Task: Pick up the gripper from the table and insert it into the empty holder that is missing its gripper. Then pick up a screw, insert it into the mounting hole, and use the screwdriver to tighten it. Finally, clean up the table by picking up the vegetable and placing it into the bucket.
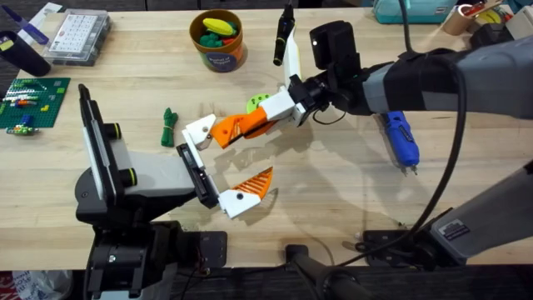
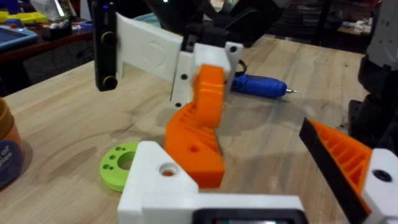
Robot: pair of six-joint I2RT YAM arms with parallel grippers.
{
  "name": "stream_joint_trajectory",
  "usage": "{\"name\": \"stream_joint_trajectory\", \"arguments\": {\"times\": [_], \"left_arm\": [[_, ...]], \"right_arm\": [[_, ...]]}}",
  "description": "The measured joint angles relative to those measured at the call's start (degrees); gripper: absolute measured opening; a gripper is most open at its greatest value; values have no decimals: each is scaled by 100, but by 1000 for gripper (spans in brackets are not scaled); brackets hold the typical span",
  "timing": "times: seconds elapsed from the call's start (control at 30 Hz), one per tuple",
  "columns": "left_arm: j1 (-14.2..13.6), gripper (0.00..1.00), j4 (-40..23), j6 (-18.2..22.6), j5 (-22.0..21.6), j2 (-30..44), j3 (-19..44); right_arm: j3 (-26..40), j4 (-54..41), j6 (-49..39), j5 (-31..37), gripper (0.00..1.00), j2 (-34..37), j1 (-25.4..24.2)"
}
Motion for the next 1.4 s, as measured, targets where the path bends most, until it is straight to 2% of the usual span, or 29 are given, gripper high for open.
{"name": "stream_joint_trajectory", "arguments": {"times": [0.27,1.4], "left_arm": [[-4,987,-18,-42,17,1,0],[-4,986,-24,-191,7,3,0]], "right_arm": [[-8,-245,55,8,18,17,1],[-6,-250,404,62,18,145,-2]]}}
